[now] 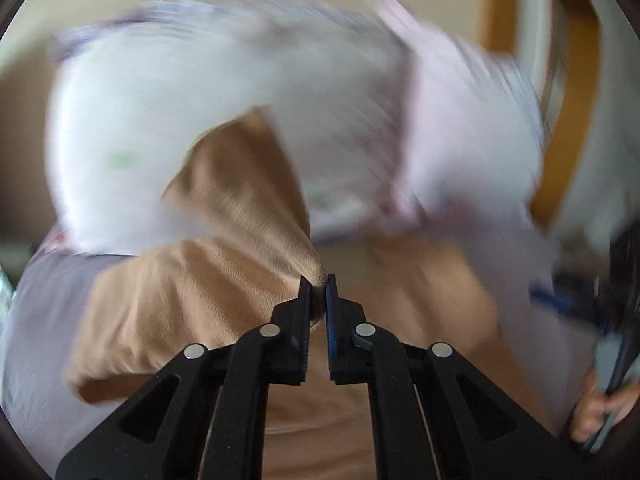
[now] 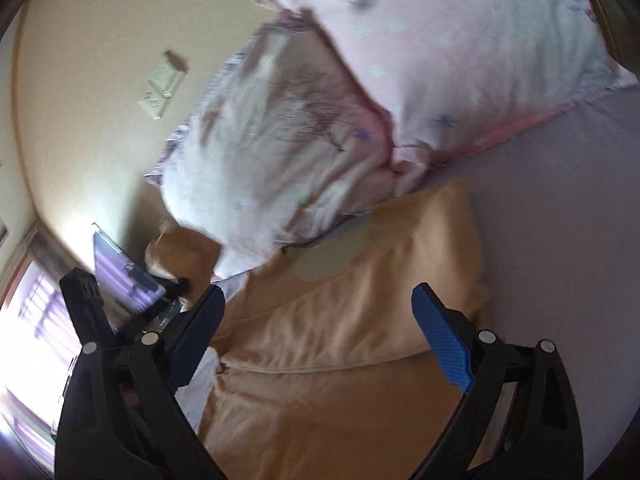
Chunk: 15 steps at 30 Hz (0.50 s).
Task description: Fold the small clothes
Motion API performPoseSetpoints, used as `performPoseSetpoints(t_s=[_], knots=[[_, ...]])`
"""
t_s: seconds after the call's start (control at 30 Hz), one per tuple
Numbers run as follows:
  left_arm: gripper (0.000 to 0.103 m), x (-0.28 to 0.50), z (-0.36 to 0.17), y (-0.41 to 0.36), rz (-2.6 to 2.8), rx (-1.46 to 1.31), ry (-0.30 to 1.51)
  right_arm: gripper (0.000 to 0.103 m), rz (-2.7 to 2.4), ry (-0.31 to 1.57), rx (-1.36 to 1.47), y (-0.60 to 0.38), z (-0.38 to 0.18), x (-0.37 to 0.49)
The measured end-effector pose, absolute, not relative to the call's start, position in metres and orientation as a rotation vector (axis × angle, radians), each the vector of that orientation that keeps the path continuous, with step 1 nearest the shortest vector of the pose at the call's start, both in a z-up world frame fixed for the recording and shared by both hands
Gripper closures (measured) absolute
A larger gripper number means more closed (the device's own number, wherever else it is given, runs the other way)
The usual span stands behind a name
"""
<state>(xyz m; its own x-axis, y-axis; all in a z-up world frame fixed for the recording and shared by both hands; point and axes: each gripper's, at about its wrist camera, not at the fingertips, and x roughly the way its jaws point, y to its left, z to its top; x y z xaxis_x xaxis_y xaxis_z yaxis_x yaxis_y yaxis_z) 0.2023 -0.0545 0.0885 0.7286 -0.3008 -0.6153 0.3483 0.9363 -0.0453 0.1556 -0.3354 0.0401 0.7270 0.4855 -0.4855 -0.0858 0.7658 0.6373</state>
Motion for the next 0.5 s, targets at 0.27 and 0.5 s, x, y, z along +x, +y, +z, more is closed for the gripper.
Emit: performPoseSetpoints(t_s=[0.27, 0.5], knots=[[0.052, 0.149, 0.054, -0.109, -0.451, 0.369, 0.649, 0.019, 0.285, 0.779, 0.651, -0.367, 0.023, 0.17], [0.035, 0.179, 0.085, 0.027, -0.098, 0.177, 0.581, 0.047, 0.31, 0.911, 0.498, -0.319, 0.019, 0.216]])
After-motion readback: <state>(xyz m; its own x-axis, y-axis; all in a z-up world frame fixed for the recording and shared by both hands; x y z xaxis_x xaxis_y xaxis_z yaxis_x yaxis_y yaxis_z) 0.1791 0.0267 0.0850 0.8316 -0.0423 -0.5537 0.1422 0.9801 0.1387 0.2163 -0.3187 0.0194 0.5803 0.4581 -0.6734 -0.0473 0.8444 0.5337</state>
